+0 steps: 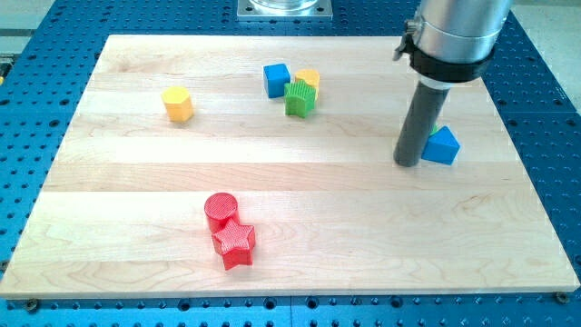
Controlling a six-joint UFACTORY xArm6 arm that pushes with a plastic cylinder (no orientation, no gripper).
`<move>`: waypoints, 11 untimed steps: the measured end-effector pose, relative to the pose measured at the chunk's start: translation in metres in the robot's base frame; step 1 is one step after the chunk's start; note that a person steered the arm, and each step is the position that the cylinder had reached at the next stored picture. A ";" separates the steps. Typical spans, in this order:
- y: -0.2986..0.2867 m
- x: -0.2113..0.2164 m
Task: Push the green star into the green circle
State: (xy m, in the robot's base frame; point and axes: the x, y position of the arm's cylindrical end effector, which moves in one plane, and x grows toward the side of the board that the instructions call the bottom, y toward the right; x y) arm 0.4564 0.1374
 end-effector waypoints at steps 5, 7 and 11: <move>-0.183 -0.087; -0.093 -0.109; -0.050 -0.062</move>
